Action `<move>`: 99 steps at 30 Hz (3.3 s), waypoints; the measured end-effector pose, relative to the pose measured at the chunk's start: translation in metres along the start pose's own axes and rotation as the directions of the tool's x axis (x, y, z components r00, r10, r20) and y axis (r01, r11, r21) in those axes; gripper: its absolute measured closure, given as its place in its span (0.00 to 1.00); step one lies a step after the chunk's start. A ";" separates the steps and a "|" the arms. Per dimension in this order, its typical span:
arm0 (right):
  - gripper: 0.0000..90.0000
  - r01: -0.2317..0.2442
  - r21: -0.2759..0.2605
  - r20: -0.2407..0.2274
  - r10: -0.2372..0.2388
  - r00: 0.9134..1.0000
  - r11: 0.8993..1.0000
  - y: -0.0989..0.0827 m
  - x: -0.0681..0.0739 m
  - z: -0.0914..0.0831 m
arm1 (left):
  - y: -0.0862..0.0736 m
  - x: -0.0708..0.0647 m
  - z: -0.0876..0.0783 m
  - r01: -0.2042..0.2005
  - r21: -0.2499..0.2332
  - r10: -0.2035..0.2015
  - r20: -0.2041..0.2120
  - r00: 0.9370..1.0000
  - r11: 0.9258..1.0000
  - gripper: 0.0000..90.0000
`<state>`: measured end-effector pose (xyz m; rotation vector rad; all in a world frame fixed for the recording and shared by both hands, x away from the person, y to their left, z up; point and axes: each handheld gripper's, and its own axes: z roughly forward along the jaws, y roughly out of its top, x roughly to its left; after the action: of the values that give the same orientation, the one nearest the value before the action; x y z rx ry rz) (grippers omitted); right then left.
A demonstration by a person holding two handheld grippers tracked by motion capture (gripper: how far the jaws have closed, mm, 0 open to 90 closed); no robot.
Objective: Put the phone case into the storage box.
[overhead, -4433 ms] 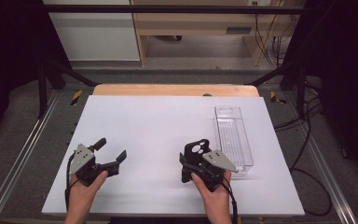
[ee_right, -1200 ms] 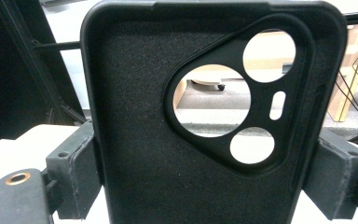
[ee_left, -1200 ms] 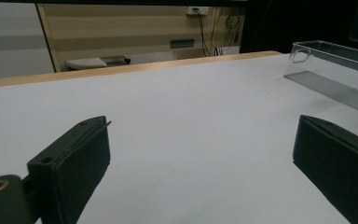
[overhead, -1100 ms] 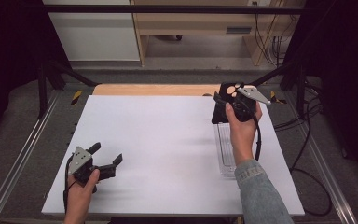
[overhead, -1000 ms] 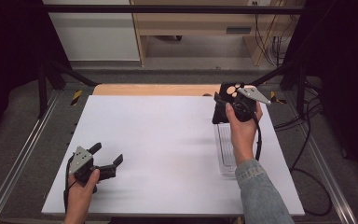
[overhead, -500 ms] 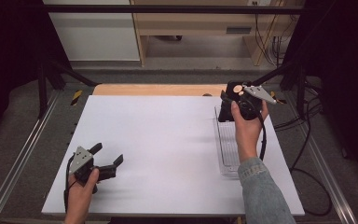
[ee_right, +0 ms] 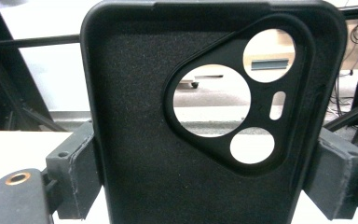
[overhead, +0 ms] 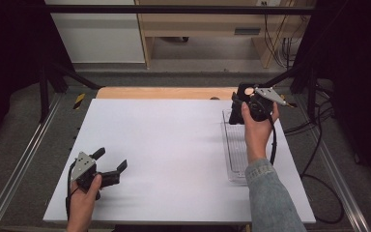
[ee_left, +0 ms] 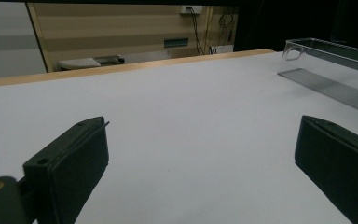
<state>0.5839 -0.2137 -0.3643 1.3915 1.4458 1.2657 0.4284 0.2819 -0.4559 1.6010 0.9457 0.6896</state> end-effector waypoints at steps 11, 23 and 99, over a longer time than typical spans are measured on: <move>0.15 0.003 0.026 0.021 -0.004 1.000 1.000 -0.008 -0.002 0.016 | 0.001 0.002 -0.003 0.001 -0.010 -0.001 -0.006 1.000 1.000 0.03; 0.15 0.057 0.056 0.035 -0.059 0.998 0.997 -0.013 0.001 0.021 | 0.001 0.001 -0.003 -0.005 -0.002 0.005 -0.010 1.000 1.000 0.04; 0.15 0.060 0.085 0.034 -0.063 0.997 0.995 -0.055 0.001 0.068 | 0.000 -0.002 0.000 -0.011 0.013 0.011 0.020 1.000 1.000 0.04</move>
<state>0.6353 -0.1977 -0.4332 1.4066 1.5205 1.1475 0.4279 0.2803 -0.4561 1.6233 0.9292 0.6751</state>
